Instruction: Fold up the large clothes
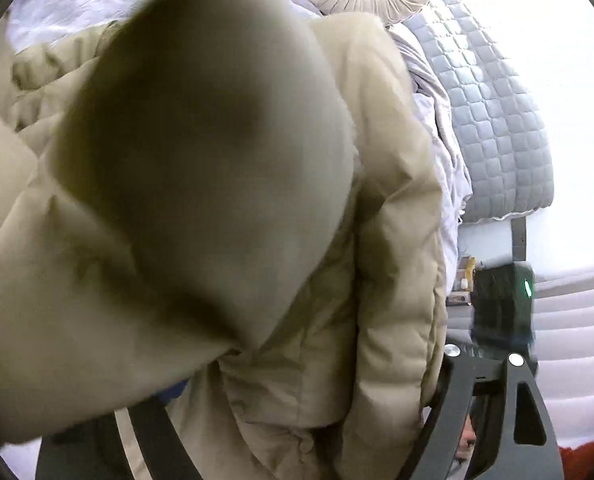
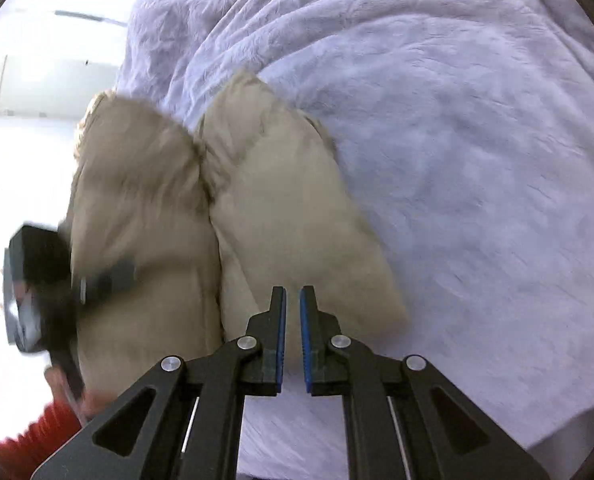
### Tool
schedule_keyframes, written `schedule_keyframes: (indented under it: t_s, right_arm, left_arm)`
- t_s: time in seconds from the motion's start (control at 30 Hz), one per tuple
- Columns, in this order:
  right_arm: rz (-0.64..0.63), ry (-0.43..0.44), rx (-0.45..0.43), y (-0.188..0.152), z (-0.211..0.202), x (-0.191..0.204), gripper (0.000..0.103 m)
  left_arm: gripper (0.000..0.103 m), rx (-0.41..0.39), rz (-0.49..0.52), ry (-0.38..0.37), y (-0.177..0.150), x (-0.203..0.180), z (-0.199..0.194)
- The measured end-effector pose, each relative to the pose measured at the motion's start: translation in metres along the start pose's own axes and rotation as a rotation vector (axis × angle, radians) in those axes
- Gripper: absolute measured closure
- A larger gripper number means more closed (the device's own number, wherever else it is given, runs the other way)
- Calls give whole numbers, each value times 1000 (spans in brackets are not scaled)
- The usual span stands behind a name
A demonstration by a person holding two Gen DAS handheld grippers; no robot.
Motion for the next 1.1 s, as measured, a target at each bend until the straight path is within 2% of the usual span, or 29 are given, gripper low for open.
schedule_keyframes:
  t_s: [0.17, 0.2, 0.23, 0.27, 0.3, 0.33, 0.47, 0.5, 0.57, 0.6, 0.63, 0.67, 0.73, 0.77, 0.8, 0.87, 0.97, 1.03, 1.1]
  right_arm:
    - [-68, 39, 23, -40, -20, -6, 94]
    - [-91, 45, 18, -45, -22, -1, 87]
    - [-109, 47, 13, -48, -23, 3, 75]
    - [-133, 51, 8, -51, -23, 8, 28]
    - [-149, 56, 4, -54, -24, 11, 1]
    - [-166, 68, -11, -56, -24, 17, 0]
    - [-249, 111, -16, -62, -21, 45, 0]
    - [-277, 110, -17, -63, -18, 53, 0]
    - [-329, 89, -35, -63, -10, 68, 0]
    - [-334, 88, -49, -60, -4, 72, 1]
    - [-327, 69, -73, -58, -2, 71, 1]
    - [-309, 33, -97, -54, 4, 68, 4]
    - [-267, -9, -127, -46, 12, 59, 56]
    - [-241, -23, -128, -42, 15, 52, 90]
    - [-185, -8, -131, -39, 17, 42, 90]
    - [-119, 21, -148, -38, 17, 34, 90]
    - [-60, 29, -146, -38, 15, 15, 90]
    - [29, 80, -139, -39, 15, -1, 90]
    - [113, 131, -130, -40, 18, -15, 90]
  left_arm:
    - [17, 46, 24, 41, 24, -23, 31]
    - [12, 70, 33, 55, 29, -28, 38]
    - [11, 105, 46, 78, 29, -33, 45]
    - [11, 132, 54, 104, 37, -40, 50]
    - [11, 151, 58, 122, 43, -45, 55]
    - [11, 173, 65, 141, 45, -50, 59]
    - [11, 218, 73, 178, 41, -68, 63]
    - [11, 229, 69, 186, 62, -66, 64]
    - [11, 241, 66, 201, 62, -62, 64]
    - [11, 244, 66, 206, 62, -43, 54]
    - [11, 250, 66, 214, 59, -50, 57]
    - [11, 254, 69, 222, 52, -37, 44]
    - [11, 243, 83, 223, 39, -31, 30]
    - [11, 218, 111, 213, 38, -40, 21]
    - [11, 195, 135, 207, 38, -44, 10]
    - [11, 75, 226, 226, 38, -58, -21]
    - [11, -162, 304, 350, 40, -54, -68]
    - [11, -278, 279, 455, 46, -35, -85]
    - [11, -333, 238, 528, 54, -15, -86]
Point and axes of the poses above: each gripper's, at about its wrist camera, not at the fingertips, and z roughly the way its jaws point, x to its left, y to its top, the point moved 7 cm from there along z, roughly the way its jaws point, and after that the axes turned 5 degrees about y, right-handed, at the moved point
